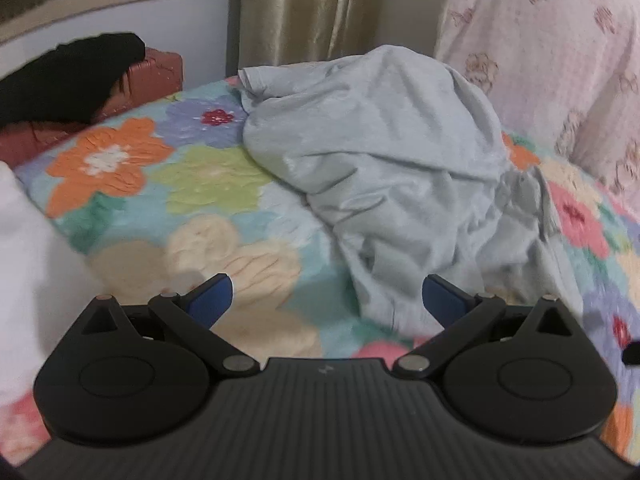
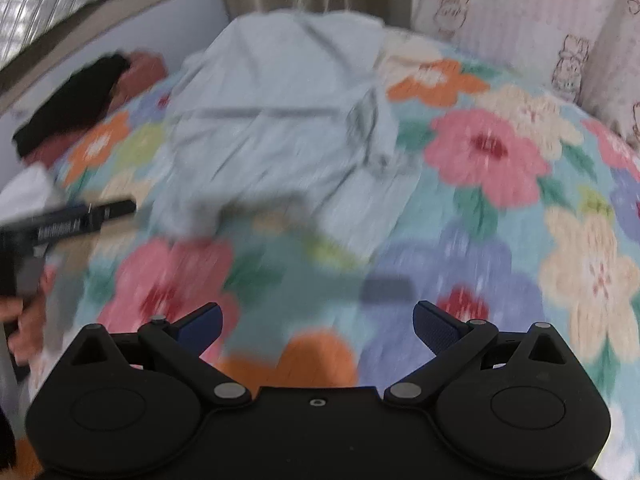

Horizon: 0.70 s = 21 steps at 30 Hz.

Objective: Fold clothes
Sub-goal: 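Reach both grippers toward the crumpled light blue T-shirt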

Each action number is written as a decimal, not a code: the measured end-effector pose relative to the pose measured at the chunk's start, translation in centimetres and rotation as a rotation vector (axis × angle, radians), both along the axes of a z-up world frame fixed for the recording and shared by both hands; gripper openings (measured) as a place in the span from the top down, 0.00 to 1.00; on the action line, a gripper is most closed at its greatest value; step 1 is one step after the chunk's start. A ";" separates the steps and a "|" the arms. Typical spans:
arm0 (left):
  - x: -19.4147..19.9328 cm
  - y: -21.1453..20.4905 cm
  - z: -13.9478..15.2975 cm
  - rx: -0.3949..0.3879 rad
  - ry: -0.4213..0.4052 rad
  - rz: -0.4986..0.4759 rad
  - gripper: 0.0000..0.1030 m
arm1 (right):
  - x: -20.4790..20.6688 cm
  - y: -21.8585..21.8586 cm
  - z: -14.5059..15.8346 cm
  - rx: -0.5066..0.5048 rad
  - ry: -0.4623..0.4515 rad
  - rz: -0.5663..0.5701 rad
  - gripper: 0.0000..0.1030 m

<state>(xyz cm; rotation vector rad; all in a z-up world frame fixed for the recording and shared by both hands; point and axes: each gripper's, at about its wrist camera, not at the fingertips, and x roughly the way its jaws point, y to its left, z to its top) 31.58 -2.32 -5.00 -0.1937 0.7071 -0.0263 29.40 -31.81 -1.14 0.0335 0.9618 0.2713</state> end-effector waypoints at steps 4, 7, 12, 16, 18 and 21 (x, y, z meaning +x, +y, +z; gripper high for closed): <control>2.0 1.0 -2.5 -0.129 0.068 -0.017 0.01 | 4.3 -1.9 -1.6 0.048 -0.077 -0.124 0.00; 2.3 1.4 -3.7 -0.155 0.082 -0.026 0.02 | 6.1 -3.1 -2.9 0.119 -0.116 -0.196 0.00; 2.1 1.0 -3.7 -0.123 0.062 -0.066 0.18 | 9.9 -4.0 -4.4 0.114 -0.147 -0.287 0.05; 1.7 0.7 -3.8 -0.130 0.036 -0.092 0.37 | 12.2 -2.5 -5.9 0.024 -0.111 -0.209 0.36; 1.7 0.9 -3.8 -0.168 0.033 -0.103 0.39 | 12.3 -1.6 -6.3 0.008 -0.134 -0.181 0.54; 1.5 1.6 -3.7 -0.298 0.040 -0.137 0.40 | 11.9 0.2 -6.7 0.043 -0.098 -0.164 0.84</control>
